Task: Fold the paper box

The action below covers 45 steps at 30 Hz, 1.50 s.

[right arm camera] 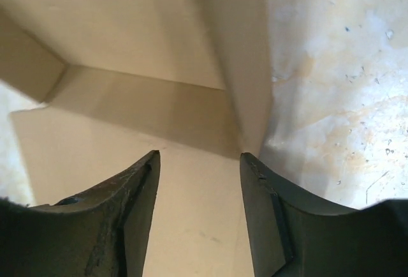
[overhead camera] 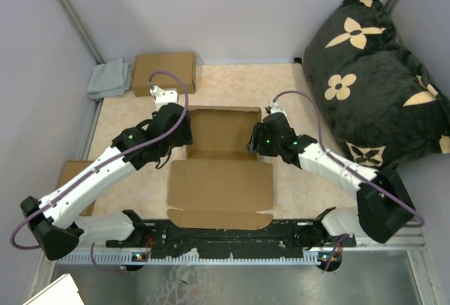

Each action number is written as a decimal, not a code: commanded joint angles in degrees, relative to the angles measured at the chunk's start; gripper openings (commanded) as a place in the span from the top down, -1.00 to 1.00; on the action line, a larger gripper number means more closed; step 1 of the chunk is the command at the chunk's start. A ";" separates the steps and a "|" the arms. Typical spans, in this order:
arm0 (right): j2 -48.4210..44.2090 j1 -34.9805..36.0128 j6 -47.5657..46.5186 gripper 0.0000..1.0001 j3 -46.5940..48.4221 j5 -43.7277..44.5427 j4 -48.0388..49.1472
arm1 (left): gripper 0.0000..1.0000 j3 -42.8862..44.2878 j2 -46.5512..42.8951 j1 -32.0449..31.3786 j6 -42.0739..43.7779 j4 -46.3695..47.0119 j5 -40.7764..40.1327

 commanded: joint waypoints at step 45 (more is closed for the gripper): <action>59.99 -3.08 -62.05 -0.28 83.75 -20.28 -19.80 | -0.22 -24.71 -20.64 4.07 7.22 5.67 6.08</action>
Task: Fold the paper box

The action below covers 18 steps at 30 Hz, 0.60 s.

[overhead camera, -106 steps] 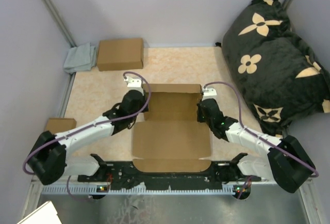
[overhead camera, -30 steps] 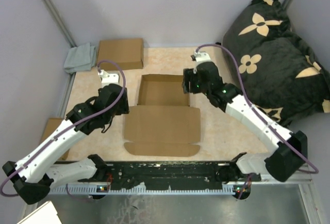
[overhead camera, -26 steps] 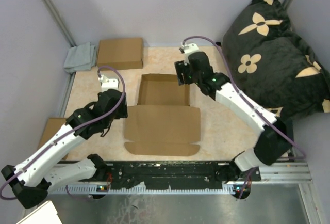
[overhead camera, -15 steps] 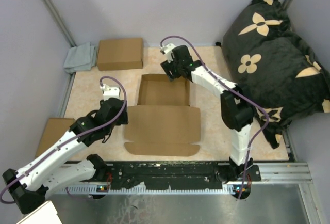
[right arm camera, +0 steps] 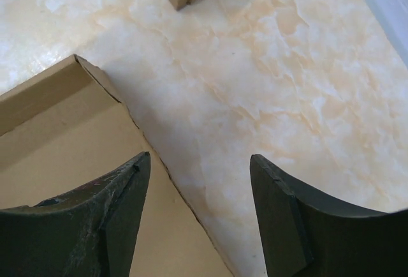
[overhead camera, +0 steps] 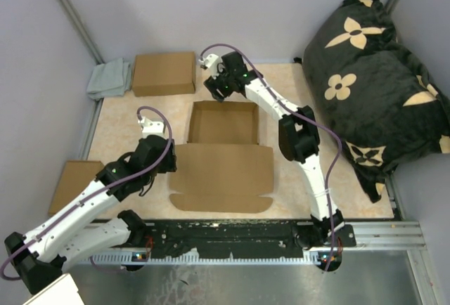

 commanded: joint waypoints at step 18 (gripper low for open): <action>5.19 1.65 1.37 -0.22 2.83 -4.02 -2.28 | -0.20 -0.53 -0.19 1.62 -0.26 1.28 0.86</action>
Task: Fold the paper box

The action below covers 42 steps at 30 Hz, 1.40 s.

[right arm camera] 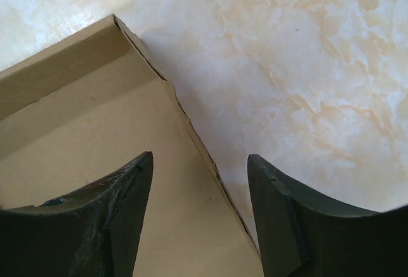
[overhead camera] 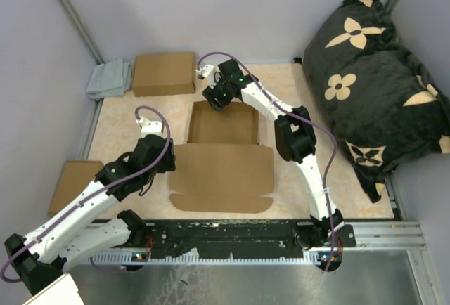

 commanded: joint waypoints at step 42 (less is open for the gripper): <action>-81.54 20.34 49.43 -0.78 -75.85 32.11 -0.26 | -0.20 -0.56 -3.96 1.22 -2.53 -0.09 -2.20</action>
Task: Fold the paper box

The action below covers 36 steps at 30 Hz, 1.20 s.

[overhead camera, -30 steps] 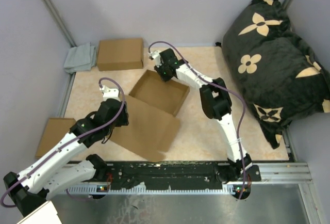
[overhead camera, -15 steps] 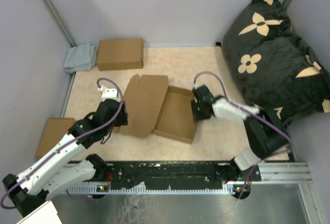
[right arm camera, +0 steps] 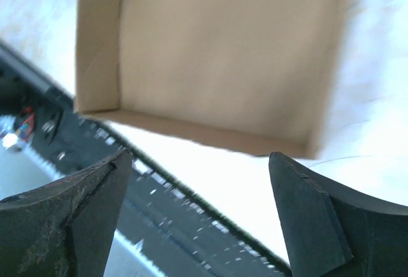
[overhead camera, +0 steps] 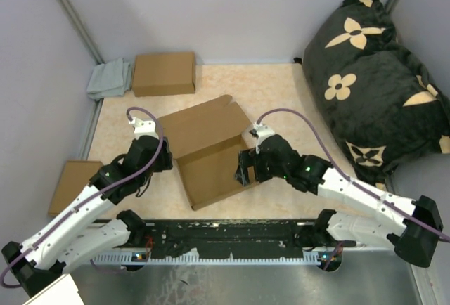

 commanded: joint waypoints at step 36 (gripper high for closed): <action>31.05 -15.52 -17.49 0.25 16.57 6.16 8.24 | -0.21 -0.53 -0.17 0.37 -1.55 -0.49 -0.82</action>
